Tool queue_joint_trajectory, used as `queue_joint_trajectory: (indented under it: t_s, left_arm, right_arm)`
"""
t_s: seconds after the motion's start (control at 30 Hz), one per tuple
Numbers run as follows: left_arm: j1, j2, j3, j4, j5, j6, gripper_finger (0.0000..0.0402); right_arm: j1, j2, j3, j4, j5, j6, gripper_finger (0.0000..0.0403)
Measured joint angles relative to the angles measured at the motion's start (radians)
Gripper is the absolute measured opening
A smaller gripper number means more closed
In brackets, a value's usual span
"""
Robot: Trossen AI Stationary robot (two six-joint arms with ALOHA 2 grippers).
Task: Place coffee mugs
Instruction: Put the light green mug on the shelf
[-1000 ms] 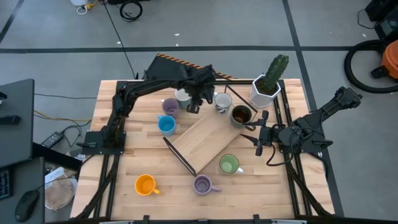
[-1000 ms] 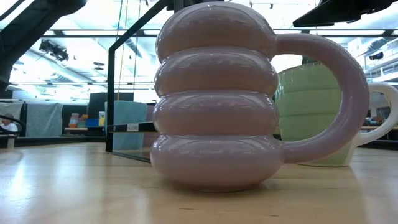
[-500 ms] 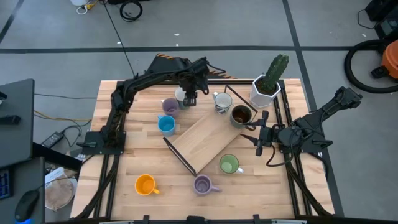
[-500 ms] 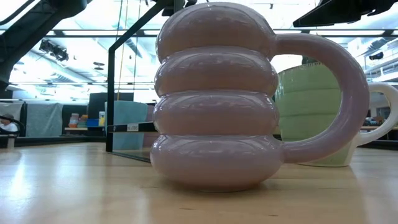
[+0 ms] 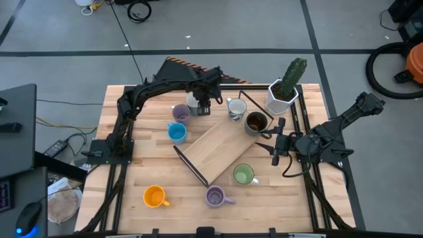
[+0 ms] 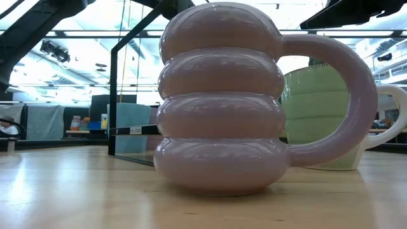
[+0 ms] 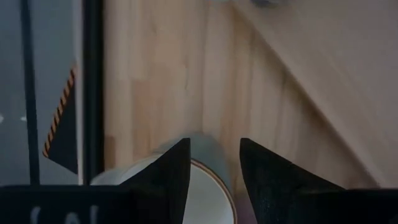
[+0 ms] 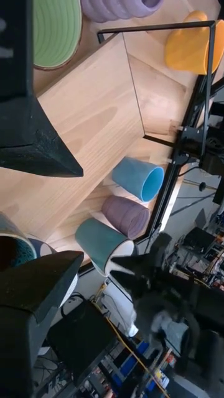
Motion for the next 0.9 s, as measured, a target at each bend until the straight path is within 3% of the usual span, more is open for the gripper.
queue_joint_trajectory:
  t_s: [0.37,0.6,0.9]
  left_arm:
    - [0.012,-0.003,0.003,-0.008,-0.094,-0.352,0.0146]
    - [0.014,-0.003,0.006,-0.055,-0.124,-0.413,0.0165]
    - [0.018,0.009,-0.022,-0.074,-0.085,-0.457,0.0208]
  right_arm:
    - [-0.001,0.0,0.0,0.006,0.0,-0.001,0.021]
    - [-0.001,0.0,0.0,0.005,0.0,0.015,0.021]
    - [-0.001,0.0,0.0,0.005,-0.001,0.02,0.021]
